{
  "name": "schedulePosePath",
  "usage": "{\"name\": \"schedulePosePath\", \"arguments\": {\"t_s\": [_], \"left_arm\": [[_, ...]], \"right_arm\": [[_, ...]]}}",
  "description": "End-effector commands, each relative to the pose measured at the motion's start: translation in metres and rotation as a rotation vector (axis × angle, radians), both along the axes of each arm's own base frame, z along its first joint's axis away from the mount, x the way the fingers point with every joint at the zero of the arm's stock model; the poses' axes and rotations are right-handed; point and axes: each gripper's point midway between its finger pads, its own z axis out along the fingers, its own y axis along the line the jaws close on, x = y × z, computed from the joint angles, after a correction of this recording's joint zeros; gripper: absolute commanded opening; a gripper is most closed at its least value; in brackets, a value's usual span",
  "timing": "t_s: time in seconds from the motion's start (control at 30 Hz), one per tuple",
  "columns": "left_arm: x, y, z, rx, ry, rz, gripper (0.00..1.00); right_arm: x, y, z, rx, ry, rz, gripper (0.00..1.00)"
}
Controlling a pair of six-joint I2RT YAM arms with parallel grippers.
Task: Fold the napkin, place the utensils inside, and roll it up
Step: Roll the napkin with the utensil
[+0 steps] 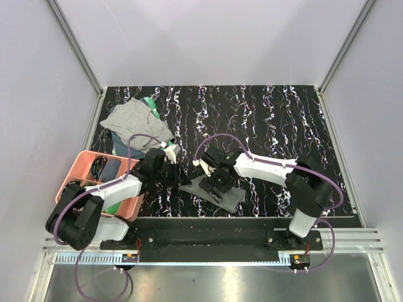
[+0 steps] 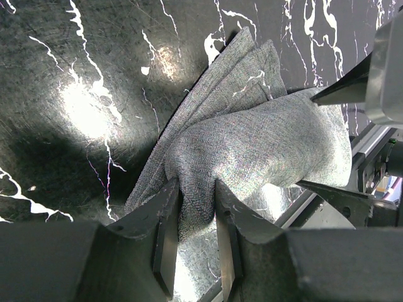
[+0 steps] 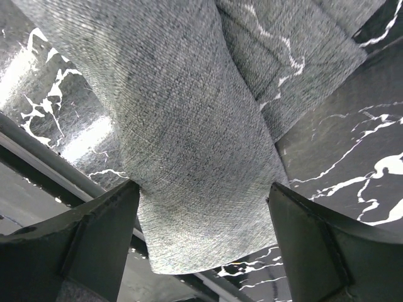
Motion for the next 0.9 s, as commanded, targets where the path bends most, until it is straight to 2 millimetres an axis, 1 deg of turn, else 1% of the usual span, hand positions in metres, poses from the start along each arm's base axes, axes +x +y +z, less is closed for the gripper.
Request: {"name": "schedulePosePath", "arguments": {"t_s": [0.0,0.1,0.27,0.43,0.5,0.6,0.63,0.73,0.77,0.87], "left_arm": [[0.007,-0.005,0.013,-0.011,-0.053,-0.02,0.29],[0.007,-0.005,0.014,-0.013,-0.053,-0.021,0.29],[0.007,-0.005,0.013,-0.013,-0.051,-0.02,0.29],[0.007,-0.005,0.016,-0.016,-0.058,-0.021,0.29],[0.007,-0.004,0.016,-0.017,-0.059,-0.019,0.29],[0.006,-0.004,0.017,-0.017,-0.062,-0.019,0.29],[0.005,-0.004,0.016,-0.017,-0.059,-0.019,0.29],[0.005,-0.003,0.016,-0.016,-0.06,-0.016,0.29],[0.005,-0.003,0.016,-0.017,-0.062,-0.016,0.29],[0.004,-0.002,0.015,-0.014,-0.061,-0.011,0.29]], "right_arm": [[0.021,0.013,0.019,0.041,-0.108,0.063,0.92],[0.027,0.007,0.01,-0.011,-0.125,0.075,0.94],[0.027,0.005,0.0,-0.039,-0.111,0.102,0.96],[0.009,0.011,-0.008,0.0,0.007,0.126,0.94],[0.001,0.007,-0.014,-0.027,0.057,0.119,0.91],[-0.007,0.002,-0.016,-0.065,0.113,0.092,0.8],[-0.008,0.003,-0.016,-0.068,0.127,0.067,0.69],[-0.015,0.001,-0.013,-0.084,0.169,0.028,0.57],[-0.016,0.001,-0.012,-0.089,0.179,0.014,0.51],[-0.024,0.0,-0.01,-0.102,0.225,-0.011,0.46]]}}
